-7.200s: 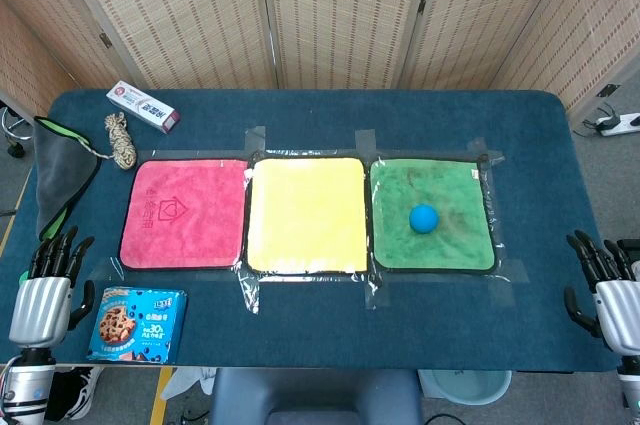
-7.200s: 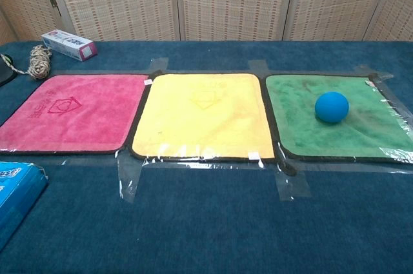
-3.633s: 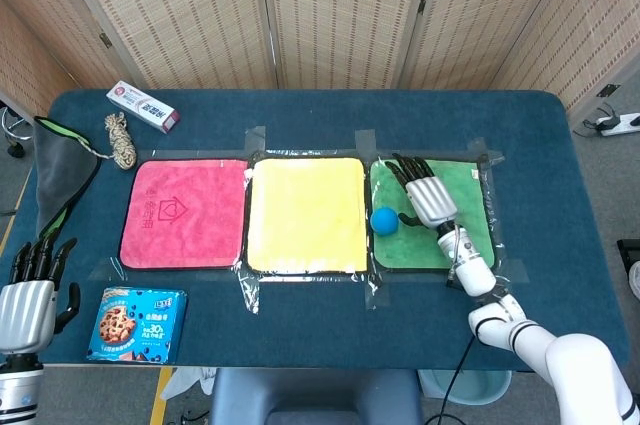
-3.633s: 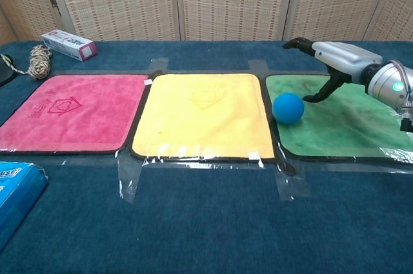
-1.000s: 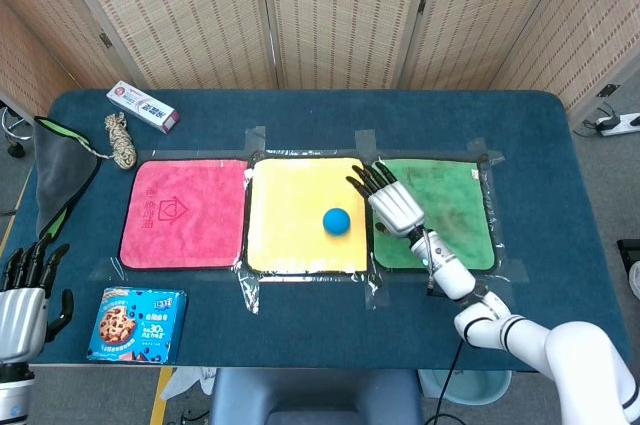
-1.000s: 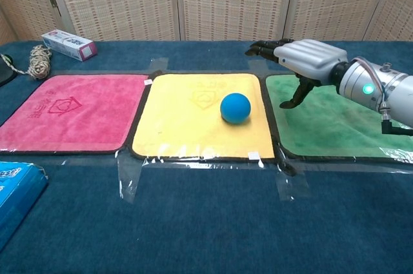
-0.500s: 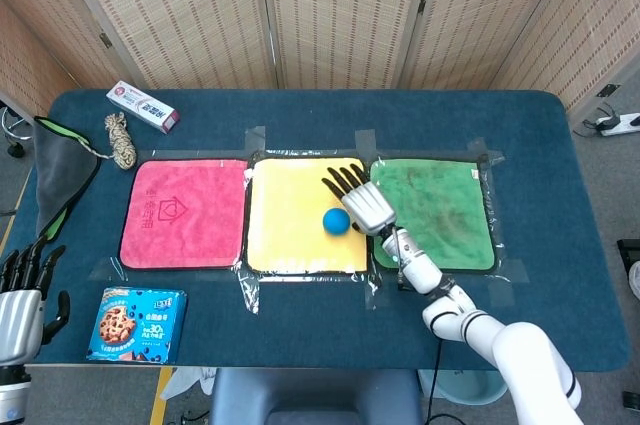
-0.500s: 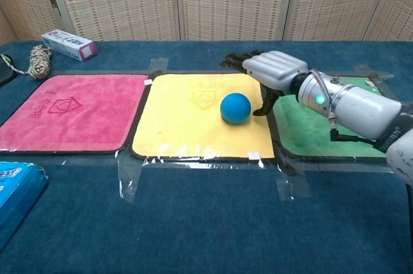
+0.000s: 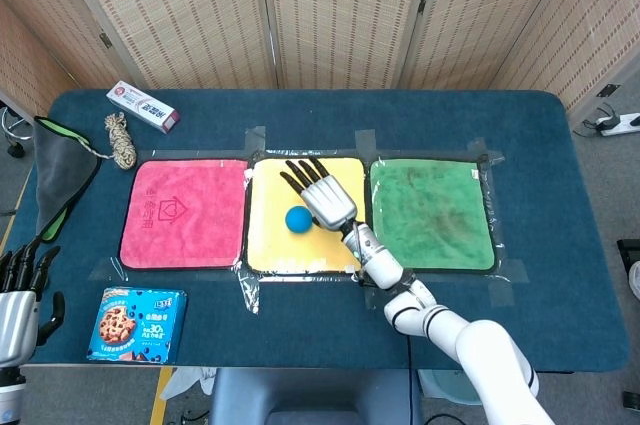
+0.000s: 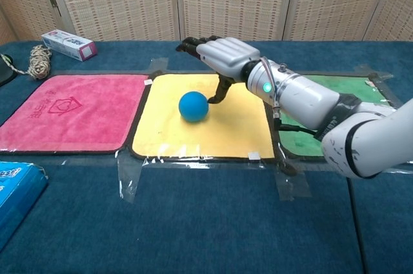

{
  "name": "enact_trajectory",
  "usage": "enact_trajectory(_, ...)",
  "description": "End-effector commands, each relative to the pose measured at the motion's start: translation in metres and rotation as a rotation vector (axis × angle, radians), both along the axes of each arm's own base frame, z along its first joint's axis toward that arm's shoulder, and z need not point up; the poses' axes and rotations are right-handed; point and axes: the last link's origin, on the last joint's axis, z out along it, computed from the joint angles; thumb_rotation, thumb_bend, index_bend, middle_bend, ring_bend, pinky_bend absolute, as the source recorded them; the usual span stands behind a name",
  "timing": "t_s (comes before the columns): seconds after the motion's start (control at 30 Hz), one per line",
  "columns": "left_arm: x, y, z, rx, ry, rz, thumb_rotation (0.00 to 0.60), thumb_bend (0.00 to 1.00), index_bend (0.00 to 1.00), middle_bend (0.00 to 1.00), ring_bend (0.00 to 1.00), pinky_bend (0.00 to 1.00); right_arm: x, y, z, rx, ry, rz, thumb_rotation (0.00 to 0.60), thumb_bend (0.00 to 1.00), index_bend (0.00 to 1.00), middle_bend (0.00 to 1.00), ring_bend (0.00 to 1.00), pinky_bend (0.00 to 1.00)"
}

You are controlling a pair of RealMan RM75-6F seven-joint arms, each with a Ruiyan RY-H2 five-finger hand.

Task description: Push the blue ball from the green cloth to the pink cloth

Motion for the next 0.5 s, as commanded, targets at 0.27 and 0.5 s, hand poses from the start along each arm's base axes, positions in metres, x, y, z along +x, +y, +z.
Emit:
enact_trajectory(0.27, 0.003, 0.008, 0.001, -0.012, 0.013, -0.029, 0.6, 0.63, 0.14, 0.03, 0.03, 0.0, -0.014, -0.002, 0.037, -0.078, -0.053, 0.036, 0.6, 0.23, 0.0, 0.0, 0.0, 0.0)
enact_trajectory(0.5, 0.02, 0.03, -0.003, -0.065, 0.021, -0.135, 0.6, 0.63, 0.14, 0.03, 0.03, 0.0, -0.072, 0.018, 0.111, -0.158, 0.001, 0.012, 0.6, 0.22, 0.0, 0.0, 0.0, 0.0)
